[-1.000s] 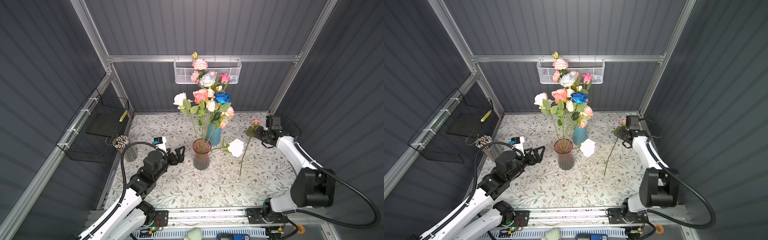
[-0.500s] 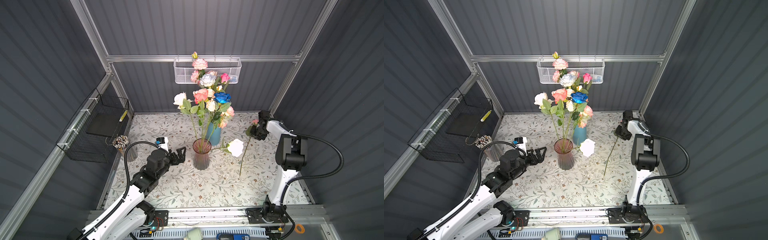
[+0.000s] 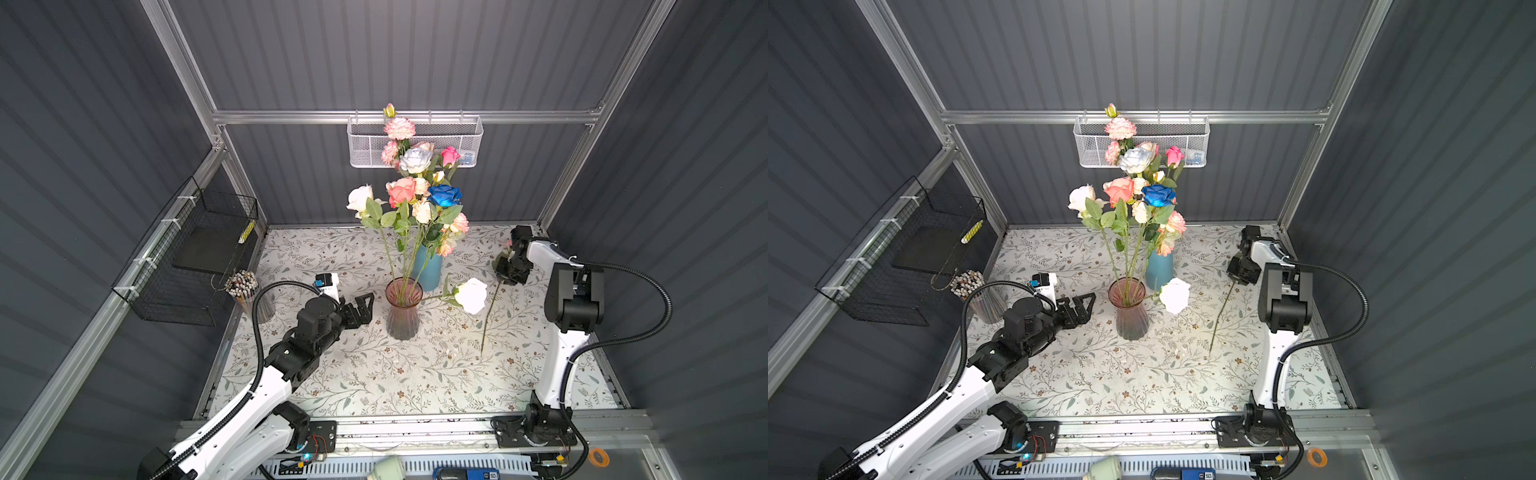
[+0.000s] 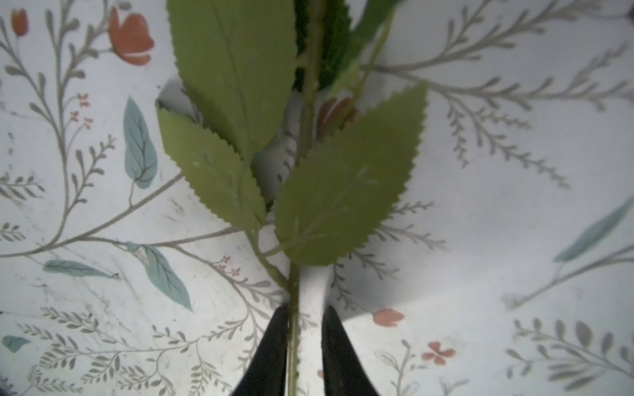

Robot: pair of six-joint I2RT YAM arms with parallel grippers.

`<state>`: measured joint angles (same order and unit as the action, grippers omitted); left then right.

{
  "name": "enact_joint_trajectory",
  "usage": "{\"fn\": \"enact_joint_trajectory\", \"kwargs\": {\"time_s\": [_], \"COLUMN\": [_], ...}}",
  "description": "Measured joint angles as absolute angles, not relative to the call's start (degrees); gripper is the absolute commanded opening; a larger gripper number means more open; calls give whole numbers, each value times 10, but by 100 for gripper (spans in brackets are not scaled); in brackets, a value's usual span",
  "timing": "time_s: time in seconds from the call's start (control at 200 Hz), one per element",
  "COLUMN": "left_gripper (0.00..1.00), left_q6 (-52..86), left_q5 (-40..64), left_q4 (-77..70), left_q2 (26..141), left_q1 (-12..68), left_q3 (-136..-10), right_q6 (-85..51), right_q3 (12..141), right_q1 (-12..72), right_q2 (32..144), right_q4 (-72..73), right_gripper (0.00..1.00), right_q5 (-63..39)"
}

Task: Arrange flowers in a vase
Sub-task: Pick up the flower from the top-right of the table.

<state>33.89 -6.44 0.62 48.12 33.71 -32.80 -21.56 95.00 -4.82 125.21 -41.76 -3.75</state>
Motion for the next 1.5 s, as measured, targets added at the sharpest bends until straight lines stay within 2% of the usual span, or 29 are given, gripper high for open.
{"fn": "enact_joint_trajectory", "kwargs": {"time_s": [0.1,0.52,1.106,1.501], "left_gripper": [100,100,100,100], "left_q6": [339,339,339,339], "left_q5": [-64,-64,-60,-60], "left_q4": [4,3,4,21], "left_q2": [486,494,494,479], "left_q1": [337,337,337,337], "left_q3": [-328,-328,-328,-345], "right_q6": [-212,-227,-272,-282], "right_q3": [950,891,699,686], "right_q1": [-48,-55,-43,34], "right_q2": [1252,1220,953,753], "right_q4": [-417,-352,-203,-190], "right_gripper": [11,2,0,0], "right_q5": [-42,-82,-88,-83]}}
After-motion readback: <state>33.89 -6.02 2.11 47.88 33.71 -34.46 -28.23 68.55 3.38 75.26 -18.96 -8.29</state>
